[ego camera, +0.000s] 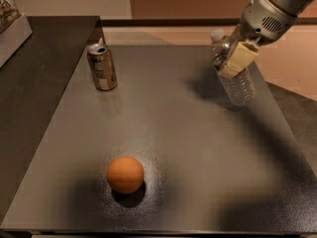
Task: Knock water bottle over
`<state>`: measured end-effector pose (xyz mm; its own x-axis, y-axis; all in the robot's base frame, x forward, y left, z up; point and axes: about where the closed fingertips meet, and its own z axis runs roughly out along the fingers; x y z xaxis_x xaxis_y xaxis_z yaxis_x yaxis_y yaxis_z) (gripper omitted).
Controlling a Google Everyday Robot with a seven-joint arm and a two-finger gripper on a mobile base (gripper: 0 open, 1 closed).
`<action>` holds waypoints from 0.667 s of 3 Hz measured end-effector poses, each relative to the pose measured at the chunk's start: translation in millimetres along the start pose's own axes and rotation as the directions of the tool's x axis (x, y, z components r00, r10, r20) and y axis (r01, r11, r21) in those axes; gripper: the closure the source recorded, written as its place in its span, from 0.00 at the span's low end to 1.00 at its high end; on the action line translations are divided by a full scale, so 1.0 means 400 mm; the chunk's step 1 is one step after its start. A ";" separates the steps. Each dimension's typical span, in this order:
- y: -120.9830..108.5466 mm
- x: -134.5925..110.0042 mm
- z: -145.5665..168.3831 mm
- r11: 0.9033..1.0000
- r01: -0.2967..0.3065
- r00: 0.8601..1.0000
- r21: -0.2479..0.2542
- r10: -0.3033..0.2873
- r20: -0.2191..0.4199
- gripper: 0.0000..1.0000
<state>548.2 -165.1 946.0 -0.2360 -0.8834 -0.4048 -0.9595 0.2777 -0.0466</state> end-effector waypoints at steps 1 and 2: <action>0.045 -0.008 0.028 0.998 0.058 0.994 -0.032 -0.061 -0.092 1.00; 0.078 -0.022 0.061 0.991 0.112 0.979 -0.069 -0.122 -0.163 0.82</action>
Offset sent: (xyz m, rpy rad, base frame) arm -0.0497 0.0327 -0.0324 -0.2748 0.1419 0.2115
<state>524.1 -139.4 925.7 -0.1392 -0.9603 -0.2417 -0.9882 0.1505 -0.0289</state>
